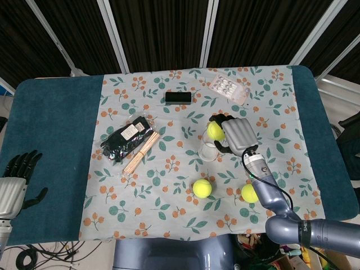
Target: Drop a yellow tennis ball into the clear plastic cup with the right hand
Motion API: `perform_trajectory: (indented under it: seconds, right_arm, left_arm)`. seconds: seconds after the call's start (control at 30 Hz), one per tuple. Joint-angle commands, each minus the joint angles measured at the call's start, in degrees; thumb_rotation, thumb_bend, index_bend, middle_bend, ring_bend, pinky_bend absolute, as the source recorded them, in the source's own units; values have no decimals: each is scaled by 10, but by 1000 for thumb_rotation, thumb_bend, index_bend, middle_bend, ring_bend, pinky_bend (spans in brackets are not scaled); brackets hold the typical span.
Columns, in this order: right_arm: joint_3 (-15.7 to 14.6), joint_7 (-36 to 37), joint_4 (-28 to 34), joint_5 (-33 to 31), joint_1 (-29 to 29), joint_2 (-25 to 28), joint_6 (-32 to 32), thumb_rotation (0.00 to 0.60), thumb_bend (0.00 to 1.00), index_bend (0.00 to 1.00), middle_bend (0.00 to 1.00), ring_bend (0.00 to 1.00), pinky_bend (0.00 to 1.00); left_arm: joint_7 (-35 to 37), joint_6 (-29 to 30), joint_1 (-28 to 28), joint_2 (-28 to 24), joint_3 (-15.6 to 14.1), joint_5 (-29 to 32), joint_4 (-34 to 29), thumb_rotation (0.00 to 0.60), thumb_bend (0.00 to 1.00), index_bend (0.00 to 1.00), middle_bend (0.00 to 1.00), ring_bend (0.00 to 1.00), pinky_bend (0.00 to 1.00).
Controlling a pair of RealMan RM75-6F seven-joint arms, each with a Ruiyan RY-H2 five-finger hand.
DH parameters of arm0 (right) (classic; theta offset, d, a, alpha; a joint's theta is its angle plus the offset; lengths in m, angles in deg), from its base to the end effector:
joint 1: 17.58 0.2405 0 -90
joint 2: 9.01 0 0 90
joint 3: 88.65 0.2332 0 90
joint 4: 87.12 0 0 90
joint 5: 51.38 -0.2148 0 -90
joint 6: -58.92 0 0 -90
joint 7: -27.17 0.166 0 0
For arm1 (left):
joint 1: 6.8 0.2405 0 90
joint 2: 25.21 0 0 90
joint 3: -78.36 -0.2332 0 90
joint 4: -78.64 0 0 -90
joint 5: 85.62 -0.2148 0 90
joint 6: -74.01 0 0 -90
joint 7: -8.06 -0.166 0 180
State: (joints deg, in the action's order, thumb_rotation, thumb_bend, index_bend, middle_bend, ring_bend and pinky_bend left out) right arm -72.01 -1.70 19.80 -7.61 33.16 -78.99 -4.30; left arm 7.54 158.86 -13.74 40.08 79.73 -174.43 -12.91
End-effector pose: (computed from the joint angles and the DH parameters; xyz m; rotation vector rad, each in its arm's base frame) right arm -0.0627 -0.3713 0.0767 1.6865 -0.9174 1.0099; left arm -0.2808 0.2062 0.1318 -1.4656 -0.8793 -0.9382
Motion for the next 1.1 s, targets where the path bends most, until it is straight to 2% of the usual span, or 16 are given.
perform_trajectory:
  seconds: [0.03, 0.83, 1.1]
  right_arm:
    - [-1, -1, -1, 2, 1, -1, -2, 600, 405, 349, 330, 442, 485]
    - [-1, -6, 0, -10, 6, -4, -5, 600, 396, 349, 323, 431, 484]
    - [-4, -7, -2, -18, 9, -5, 5, 600, 268, 341, 312, 392, 449]
  left_arm:
    - [0, 0, 0, 0, 0, 0, 0, 600, 283, 31, 20, 0, 45]
    - [-3, -1, 0, -1, -1, 0, -2, 600, 282, 31, 20, 0, 45]
    - [-3, 0, 0, -1, -1, -1, -3, 600, 282, 31, 20, 0, 45]
